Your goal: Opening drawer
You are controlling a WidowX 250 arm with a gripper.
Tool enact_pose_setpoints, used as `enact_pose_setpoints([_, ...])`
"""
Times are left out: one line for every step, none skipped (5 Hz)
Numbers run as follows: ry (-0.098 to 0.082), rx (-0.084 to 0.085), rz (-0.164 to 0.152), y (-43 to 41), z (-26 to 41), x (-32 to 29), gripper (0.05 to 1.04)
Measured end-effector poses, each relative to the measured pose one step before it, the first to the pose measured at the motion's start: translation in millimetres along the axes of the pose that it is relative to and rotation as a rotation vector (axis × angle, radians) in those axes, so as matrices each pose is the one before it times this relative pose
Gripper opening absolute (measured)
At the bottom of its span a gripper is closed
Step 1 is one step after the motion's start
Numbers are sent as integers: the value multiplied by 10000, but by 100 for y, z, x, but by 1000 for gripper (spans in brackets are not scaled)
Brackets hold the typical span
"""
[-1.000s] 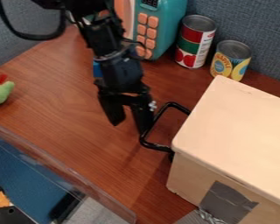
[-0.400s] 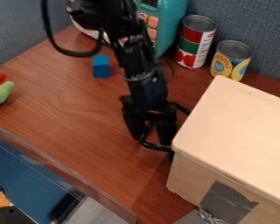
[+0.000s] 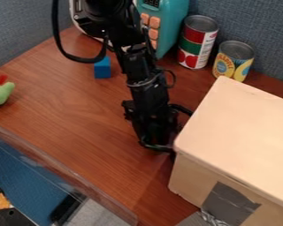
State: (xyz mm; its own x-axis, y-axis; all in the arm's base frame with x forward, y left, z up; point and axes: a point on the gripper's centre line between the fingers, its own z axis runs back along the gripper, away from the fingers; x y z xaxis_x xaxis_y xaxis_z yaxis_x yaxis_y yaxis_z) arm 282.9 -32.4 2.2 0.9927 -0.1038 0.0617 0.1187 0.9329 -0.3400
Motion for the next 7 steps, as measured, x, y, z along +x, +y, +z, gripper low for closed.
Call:
enact_pose_setpoints([74,72,140,526,85,-226,183])
enact_pose_setpoints([158,40,291,1199,471,-454,169])
enact_pose_setpoints([201,303,163,2240,1004,-702,169])
enact_pose_setpoints([271,198,47,1922,1034,-520,167])
enact_pose_setpoints([92,213,206,1476,466,-642,167])
enact_pose_setpoints([110,267,90,1256,444,-601,167])
enact_pose_setpoints([-171,426,-253,211,1281,-34,167])
